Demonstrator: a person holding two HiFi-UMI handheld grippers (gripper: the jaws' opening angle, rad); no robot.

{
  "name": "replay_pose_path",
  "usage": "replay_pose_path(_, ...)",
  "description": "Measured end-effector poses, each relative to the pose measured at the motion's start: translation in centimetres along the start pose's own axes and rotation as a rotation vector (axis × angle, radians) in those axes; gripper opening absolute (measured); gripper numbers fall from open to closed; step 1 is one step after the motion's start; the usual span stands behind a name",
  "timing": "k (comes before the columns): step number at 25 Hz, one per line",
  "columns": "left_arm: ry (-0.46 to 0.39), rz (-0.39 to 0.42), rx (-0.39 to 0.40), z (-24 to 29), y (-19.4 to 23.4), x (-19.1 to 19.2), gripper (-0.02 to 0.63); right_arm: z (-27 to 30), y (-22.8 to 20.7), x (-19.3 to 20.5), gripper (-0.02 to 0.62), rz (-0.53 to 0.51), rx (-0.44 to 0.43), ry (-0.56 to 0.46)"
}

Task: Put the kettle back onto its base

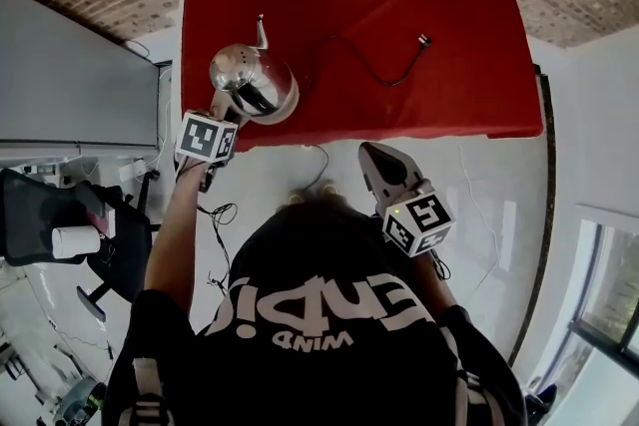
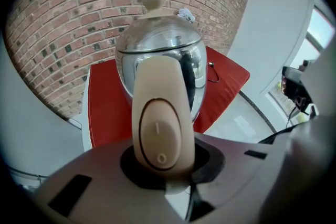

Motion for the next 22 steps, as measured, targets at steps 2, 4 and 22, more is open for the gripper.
replay_pose_path(2,0.01,0.011,-0.007,0.4,0.0,0.1,0.06,0.0,-0.1,0.0,0.023,0.0,0.002,0.001)
replay_pose_path(4,0.019,0.022,-0.009,0.8,-0.1,0.3,0.06,0.0,-0.2,0.0,0.023,0.0,0.005,0.002)
replay_pose_path(22,0.072,0.189,-0.07,1.9,-0.4,-0.4,0.061,0.6,0.1,0.3,0.023,0.002,-0.005,0.012)
Point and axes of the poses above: the fingertips, and each gripper's own axes: z forward along the fingers, y to its left, x out of its underside, the point moved 3 cm from there along -z, backward along the fingers, and after that the axes turned 8 degrees about -y, right-handed, at the moved point
